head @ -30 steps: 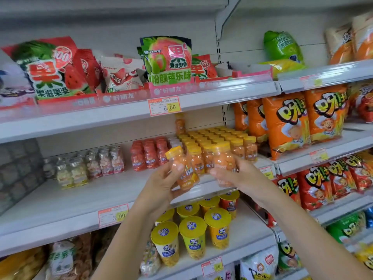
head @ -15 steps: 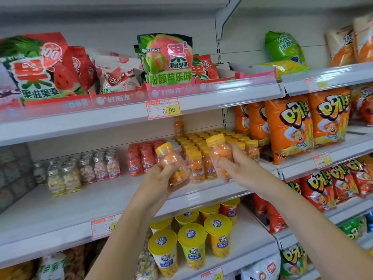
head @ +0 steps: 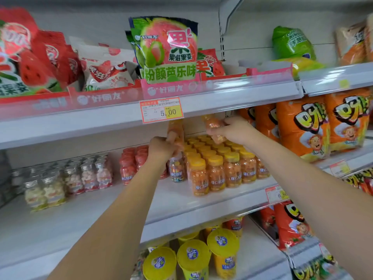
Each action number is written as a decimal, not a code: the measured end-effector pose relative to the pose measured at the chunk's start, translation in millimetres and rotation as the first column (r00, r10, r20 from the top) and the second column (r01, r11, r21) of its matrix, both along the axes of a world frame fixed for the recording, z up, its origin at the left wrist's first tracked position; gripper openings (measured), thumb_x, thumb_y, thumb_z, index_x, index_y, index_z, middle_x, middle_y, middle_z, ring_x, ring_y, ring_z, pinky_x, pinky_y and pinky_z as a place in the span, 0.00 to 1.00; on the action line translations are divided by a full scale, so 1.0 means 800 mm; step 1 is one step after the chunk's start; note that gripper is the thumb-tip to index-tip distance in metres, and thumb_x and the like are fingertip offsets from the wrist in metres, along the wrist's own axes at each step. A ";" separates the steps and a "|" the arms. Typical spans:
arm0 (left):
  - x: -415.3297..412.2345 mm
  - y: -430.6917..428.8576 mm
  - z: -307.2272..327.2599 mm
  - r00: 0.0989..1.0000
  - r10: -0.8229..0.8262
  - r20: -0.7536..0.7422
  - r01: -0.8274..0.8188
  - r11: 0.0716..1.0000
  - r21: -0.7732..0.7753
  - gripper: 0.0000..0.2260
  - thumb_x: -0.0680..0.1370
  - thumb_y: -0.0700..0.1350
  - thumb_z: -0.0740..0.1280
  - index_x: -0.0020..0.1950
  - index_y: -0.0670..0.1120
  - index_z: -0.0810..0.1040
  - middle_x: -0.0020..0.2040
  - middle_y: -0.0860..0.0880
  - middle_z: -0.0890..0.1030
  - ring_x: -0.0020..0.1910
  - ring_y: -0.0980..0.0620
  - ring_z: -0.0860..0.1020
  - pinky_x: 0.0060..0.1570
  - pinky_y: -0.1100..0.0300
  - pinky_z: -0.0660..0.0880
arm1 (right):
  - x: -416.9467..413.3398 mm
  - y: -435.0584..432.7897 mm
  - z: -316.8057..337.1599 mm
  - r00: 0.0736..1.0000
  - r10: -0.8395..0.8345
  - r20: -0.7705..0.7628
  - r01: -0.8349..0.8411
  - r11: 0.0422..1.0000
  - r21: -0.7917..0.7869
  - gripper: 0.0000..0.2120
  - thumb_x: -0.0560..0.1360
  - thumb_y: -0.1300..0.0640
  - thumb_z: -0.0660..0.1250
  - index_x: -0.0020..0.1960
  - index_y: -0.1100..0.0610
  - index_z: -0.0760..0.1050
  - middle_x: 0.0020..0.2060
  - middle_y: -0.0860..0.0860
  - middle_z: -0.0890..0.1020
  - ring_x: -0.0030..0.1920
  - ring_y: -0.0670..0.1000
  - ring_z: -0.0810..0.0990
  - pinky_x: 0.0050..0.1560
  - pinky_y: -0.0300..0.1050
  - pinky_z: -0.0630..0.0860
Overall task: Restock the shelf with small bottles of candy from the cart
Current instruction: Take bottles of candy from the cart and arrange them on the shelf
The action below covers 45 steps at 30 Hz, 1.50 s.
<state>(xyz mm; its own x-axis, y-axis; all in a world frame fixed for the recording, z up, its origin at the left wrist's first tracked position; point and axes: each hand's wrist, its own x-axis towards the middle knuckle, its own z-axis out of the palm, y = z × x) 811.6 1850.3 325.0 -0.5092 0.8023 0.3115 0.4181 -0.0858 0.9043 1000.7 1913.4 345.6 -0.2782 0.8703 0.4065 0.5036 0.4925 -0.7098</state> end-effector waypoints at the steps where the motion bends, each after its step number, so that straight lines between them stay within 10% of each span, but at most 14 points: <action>1: -0.004 0.014 0.001 1.000 -0.013 0.020 0.013 1.000 -0.005 0.12 0.70 0.45 0.68 0.39 0.35 0.78 0.39 0.37 0.82 0.42 0.39 0.82 0.39 0.51 0.74 | -0.004 0.011 0.001 0.997 0.030 -0.067 -0.033 0.998 -0.057 0.30 0.70 0.44 0.73 0.64 0.61 0.74 0.60 0.55 0.78 0.54 0.51 0.77 0.49 0.40 0.70; 7: 0.005 0.062 0.016 0.982 0.036 -0.185 -0.028 0.999 0.043 0.17 0.77 0.49 0.66 0.62 0.42 0.75 0.58 0.44 0.79 0.56 0.43 0.78 0.58 0.52 0.75 | -0.017 0.072 0.003 0.989 0.071 -0.133 -0.082 0.993 -0.083 0.20 0.71 0.50 0.73 0.58 0.60 0.77 0.45 0.52 0.79 0.35 0.44 0.73 0.32 0.35 0.69; 12: 0.008 0.101 0.018 0.948 0.090 -0.306 -0.081 0.996 0.042 0.17 0.74 0.51 0.71 0.59 0.43 0.77 0.58 0.45 0.80 0.58 0.46 0.77 0.54 0.60 0.70 | -0.038 0.129 0.012 0.997 0.050 -0.059 -0.055 0.995 -0.078 0.18 0.68 0.49 0.76 0.52 0.59 0.77 0.33 0.52 0.78 0.30 0.47 0.73 0.29 0.38 0.69; 17: 0.009 0.140 0.013 0.889 0.118 -0.442 -0.137 0.991 -0.011 0.15 0.73 0.55 0.70 0.40 0.42 0.77 0.44 0.41 0.81 0.49 0.43 0.80 0.41 0.58 0.70 | -0.064 0.179 0.018 0.995 0.099 -0.013 -0.100 0.979 -0.177 0.23 0.69 0.51 0.76 0.57 0.63 0.77 0.41 0.55 0.80 0.30 0.47 0.74 0.37 0.42 0.75; 27: 0.004 0.181 0.010 0.698 0.165 -0.697 -0.242 0.970 -0.012 0.09 0.77 0.40 0.66 0.54 0.37 0.76 0.55 0.39 0.80 0.56 0.41 0.78 0.53 0.53 0.74 | -0.096 0.218 0.020 0.988 0.148 -0.040 -0.153 0.933 -0.326 0.27 0.70 0.62 0.74 0.67 0.62 0.70 0.65 0.55 0.74 0.60 0.53 0.77 0.34 0.36 0.78; 45: -0.001 0.189 0.015 0.545 0.150 -0.825 -0.374 0.924 -0.080 0.10 0.78 0.40 0.64 0.59 0.40 0.76 0.58 0.42 0.79 0.58 0.44 0.78 0.54 0.55 0.75 | -0.106 0.234 0.015 0.976 0.203 -0.082 -0.218 0.886 -0.409 0.30 0.69 0.66 0.75 0.68 0.64 0.70 0.68 0.60 0.71 0.61 0.56 0.77 0.36 0.36 0.81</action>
<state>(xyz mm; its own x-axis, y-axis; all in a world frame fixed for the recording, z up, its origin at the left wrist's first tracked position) 810.7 2001.1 337.3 -0.3445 0.7747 0.5303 0.9383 0.3020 0.1684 915.5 2100.6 357.8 -0.4656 0.8842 0.0364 0.3913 0.2426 -0.8877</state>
